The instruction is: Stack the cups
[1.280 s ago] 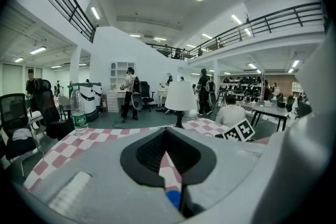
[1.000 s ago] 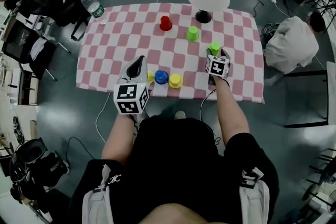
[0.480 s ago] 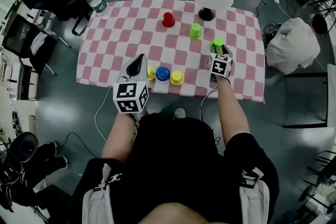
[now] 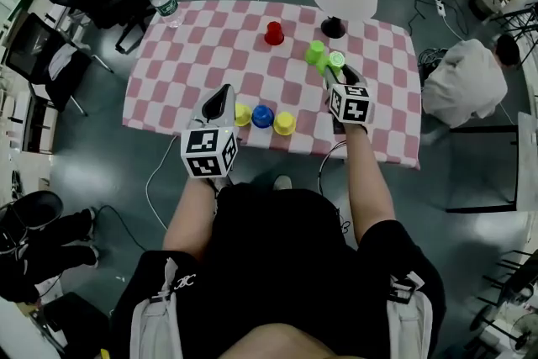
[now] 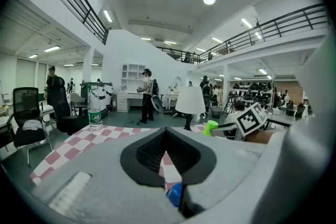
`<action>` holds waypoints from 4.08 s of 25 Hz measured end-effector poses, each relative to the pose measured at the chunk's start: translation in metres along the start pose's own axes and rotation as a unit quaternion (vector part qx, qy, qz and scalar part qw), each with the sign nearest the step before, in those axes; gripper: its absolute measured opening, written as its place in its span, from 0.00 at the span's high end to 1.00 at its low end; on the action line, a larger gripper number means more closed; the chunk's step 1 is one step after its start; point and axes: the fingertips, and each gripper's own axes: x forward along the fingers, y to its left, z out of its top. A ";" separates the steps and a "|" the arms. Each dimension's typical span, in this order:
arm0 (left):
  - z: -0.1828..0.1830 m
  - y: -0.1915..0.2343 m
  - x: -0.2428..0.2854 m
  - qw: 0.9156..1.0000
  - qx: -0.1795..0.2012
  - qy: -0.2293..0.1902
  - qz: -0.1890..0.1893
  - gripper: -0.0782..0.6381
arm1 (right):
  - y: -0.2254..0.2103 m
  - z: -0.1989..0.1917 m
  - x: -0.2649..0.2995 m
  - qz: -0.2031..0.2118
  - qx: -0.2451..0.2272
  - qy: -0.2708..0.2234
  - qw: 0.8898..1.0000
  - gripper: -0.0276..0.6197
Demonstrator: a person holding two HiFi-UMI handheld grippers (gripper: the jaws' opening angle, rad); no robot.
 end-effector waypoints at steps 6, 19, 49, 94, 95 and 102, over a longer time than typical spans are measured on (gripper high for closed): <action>-0.012 0.029 -0.017 0.999 -0.026 0.002 0.026 0.87 | 0.068 0.021 -0.006 0.058 -0.036 -0.014 0.998 0.67; -0.036 0.077 -0.045 0.996 -0.053 0.003 0.074 0.87 | 0.210 0.005 -0.014 0.218 -0.135 0.007 0.966 0.66; -0.043 0.086 -0.051 0.995 -0.061 0.005 0.084 0.87 | 0.264 -0.084 -0.009 0.309 -0.213 0.066 0.925 0.65; 0.028 -0.047 0.039 0.997 -0.004 -0.037 -0.067 0.87 | 0.045 0.090 -0.113 -0.042 -0.041 -0.224 0.973 0.95; 0.028 -0.047 0.040 0.997 -0.003 -0.036 -0.066 0.87 | 0.044 0.089 -0.109 -0.039 -0.043 -0.222 0.973 0.95; 0.025 -0.037 0.041 0.998 -0.002 -0.026 -0.048 0.87 | 0.029 0.087 -0.066 -0.024 -0.031 -0.200 0.979 0.93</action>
